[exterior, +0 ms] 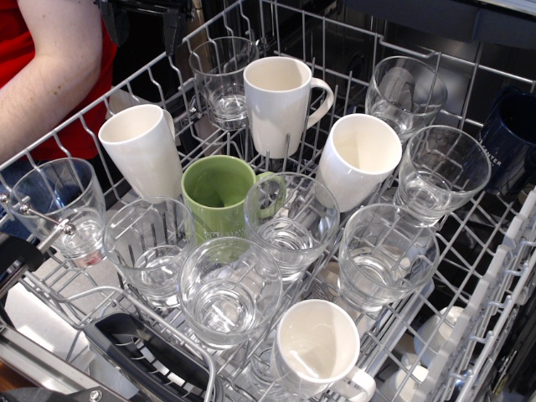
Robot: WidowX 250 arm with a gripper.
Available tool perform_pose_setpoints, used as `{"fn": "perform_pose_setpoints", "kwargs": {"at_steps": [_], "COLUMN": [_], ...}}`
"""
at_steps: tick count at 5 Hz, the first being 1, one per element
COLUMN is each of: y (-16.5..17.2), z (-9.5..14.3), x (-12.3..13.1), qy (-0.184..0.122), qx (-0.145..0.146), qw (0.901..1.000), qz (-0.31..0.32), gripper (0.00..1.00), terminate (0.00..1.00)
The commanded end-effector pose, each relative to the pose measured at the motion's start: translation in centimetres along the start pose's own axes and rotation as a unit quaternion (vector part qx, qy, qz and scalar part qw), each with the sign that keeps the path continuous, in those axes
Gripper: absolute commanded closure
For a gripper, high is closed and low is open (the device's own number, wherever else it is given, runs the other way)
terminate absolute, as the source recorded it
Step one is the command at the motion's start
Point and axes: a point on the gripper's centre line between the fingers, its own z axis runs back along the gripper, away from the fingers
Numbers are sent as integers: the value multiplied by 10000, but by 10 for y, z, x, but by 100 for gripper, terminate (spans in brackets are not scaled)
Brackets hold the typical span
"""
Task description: Pick up any cup
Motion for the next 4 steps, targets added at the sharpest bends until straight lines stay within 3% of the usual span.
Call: {"fn": "perform_pose_setpoints", "kwargs": {"at_steps": [1,4], "y": [0,11], "z": [0,-47], "x": [0,2], "qy": [0,-399], "qx": [0,217], "qw": [10000,9989], "qz": [0,-97], "gripper": [0,0], "terminate": [0,0]}}
